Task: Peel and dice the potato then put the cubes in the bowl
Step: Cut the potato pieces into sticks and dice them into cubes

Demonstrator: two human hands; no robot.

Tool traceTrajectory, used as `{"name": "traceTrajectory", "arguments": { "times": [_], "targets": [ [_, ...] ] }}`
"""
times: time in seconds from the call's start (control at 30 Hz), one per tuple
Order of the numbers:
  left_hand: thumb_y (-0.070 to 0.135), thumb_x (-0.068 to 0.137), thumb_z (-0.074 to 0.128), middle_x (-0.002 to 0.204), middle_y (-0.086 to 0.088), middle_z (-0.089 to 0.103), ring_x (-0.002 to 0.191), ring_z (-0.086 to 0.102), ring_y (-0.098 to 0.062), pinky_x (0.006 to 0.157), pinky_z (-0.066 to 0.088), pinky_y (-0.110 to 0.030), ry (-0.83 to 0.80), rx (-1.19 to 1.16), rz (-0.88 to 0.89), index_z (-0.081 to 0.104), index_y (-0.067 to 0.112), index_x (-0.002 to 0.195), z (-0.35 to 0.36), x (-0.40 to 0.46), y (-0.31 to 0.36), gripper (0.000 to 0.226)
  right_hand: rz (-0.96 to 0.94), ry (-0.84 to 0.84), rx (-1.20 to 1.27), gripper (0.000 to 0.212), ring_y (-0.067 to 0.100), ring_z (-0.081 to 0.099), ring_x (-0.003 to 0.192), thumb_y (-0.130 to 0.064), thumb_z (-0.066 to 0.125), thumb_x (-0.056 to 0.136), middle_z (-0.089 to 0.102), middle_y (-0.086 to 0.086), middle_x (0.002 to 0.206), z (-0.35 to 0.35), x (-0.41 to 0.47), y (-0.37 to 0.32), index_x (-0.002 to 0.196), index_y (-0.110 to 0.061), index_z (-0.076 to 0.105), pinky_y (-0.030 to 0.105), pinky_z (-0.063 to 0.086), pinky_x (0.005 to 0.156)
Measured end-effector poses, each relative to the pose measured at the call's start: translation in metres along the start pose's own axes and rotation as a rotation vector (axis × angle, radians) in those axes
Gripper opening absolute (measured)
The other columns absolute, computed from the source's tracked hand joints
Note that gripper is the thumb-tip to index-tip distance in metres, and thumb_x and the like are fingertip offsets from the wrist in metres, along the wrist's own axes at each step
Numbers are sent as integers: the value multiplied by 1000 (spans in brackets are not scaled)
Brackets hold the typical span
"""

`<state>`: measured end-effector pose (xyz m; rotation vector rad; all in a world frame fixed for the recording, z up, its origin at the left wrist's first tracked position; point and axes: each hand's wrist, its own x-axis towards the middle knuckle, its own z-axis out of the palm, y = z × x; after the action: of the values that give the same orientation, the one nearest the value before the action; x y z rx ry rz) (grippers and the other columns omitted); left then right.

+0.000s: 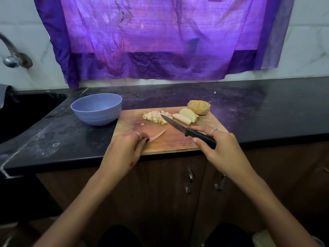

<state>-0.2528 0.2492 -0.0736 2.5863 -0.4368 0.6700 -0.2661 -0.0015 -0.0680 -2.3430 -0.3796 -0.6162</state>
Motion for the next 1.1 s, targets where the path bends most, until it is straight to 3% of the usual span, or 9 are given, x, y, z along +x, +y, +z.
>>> {"name": "traceTrajectory", "arguments": {
  "times": [0.07, 0.2, 0.43, 0.63, 0.8, 0.9, 1.0, 1.1],
  "targets": [
    [22, 92, 60, 94, 1, 71, 86, 64, -19, 73, 50, -33, 6, 9, 33, 71, 19, 106, -3, -2, -3, 18, 14, -46, -101, 32, 13, 61, 84, -39, 58, 90, 68, -3, 93, -1, 0, -2, 117, -24, 65, 37, 53, 74],
    [20, 89, 66, 93, 1, 72, 86, 64, -18, 75, 52, -35, 37, -16, 54, 73, 18, 101, -7, -3, -3, 14, 16, -114, -196, 31, 14, 62, 81, -42, 56, 90, 68, -3, 91, -4, 1, -11, 112, -23, 66, 40, 54, 71],
    [36, 87, 63, 94, 5, 70, 87, 63, -11, 78, 54, -37, 14, -101, 41, 73, 24, 101, -5, -4, -9, 21, 53, -132, -285, 31, 13, 58, 75, -41, 54, 92, 65, -2, 86, -7, -11, -28, 112, -20, 65, 37, 52, 68],
    [27, 86, 68, 95, 3, 71, 87, 63, -9, 79, 52, -30, 23, -126, 24, 73, 22, 104, -2, -3, -3, 19, 53, -104, -302, 31, 18, 63, 87, -38, 54, 93, 69, -1, 95, -3, -26, -41, 115, -19, 64, 38, 53, 74],
    [24, 87, 68, 97, 1, 71, 92, 63, -14, 82, 53, -35, 18, -126, 3, 74, 21, 103, 0, -3, -1, 18, 36, -102, -284, 31, 17, 64, 88, -39, 53, 93, 69, -2, 97, -2, -27, -47, 118, -22, 63, 36, 54, 74],
    [21, 87, 69, 92, -1, 71, 88, 62, -15, 78, 52, -34, 34, -128, 25, 75, 19, 101, -1, -4, 0, 16, 14, -130, -297, 37, 13, 62, 90, -39, 51, 95, 67, -7, 103, -3, -27, -53, 132, -36, 53, 27, 47, 70],
    [20, 86, 70, 89, 0, 71, 83, 60, -12, 74, 46, -26, 43, -122, 20, 75, 18, 101, 0, -4, 0, 16, -2, -173, -303, 40, 8, 52, 80, -39, 49, 96, 61, -9, 96, -3, -24, -57, 136, -37, 47, 22, 38, 65],
    [21, 86, 70, 88, 1, 72, 83, 61, -13, 73, 47, -27, 37, -110, 14, 76, 19, 100, -1, -3, 1, 15, -46, -203, -340, 41, 10, 56, 90, -39, 43, 98, 63, -6, 109, -5, -22, -59, 139, -39, 42, 24, 43, 69]
  ]
}}
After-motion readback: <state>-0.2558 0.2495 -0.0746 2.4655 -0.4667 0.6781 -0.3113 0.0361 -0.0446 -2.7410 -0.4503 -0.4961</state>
